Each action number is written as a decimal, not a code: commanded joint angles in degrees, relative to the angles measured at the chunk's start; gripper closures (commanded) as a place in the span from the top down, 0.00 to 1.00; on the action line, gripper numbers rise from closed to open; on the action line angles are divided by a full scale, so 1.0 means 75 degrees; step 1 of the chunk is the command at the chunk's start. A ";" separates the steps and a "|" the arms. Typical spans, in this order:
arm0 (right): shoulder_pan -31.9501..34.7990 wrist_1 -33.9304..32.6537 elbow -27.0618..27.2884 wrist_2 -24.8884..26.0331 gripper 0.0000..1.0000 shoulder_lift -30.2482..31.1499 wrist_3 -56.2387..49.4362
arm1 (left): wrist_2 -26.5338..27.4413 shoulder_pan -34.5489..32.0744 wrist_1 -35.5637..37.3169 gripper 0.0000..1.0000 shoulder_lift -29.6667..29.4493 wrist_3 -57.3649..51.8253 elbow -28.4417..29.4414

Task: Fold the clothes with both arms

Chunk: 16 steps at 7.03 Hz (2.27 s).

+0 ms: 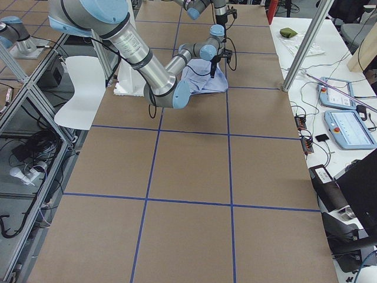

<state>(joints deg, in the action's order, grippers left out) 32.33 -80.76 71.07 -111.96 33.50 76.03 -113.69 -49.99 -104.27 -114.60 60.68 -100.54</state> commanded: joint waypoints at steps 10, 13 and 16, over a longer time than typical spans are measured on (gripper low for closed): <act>-0.0209 0.2565 -0.2446 0.3011 1.00 -0.1232 -0.1173 | -0.0322 -0.1116 0.0462 1.00 0.0291 -0.1634 0.0082; -0.0302 0.0150 -0.0389 0.2015 1.00 -0.0706 -0.0858 | -0.0322 -0.1116 0.0462 1.00 0.0314 -0.1634 0.0070; -0.0793 -0.0865 0.0437 0.1594 1.00 -0.0306 0.1738 | -0.0393 -0.1116 0.0462 1.00 0.0315 -0.1622 0.0011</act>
<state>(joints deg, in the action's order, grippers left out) 28.06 -84.05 72.34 -98.67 30.84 81.50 -116.50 -58.36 -100.81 -112.25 48.50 -100.35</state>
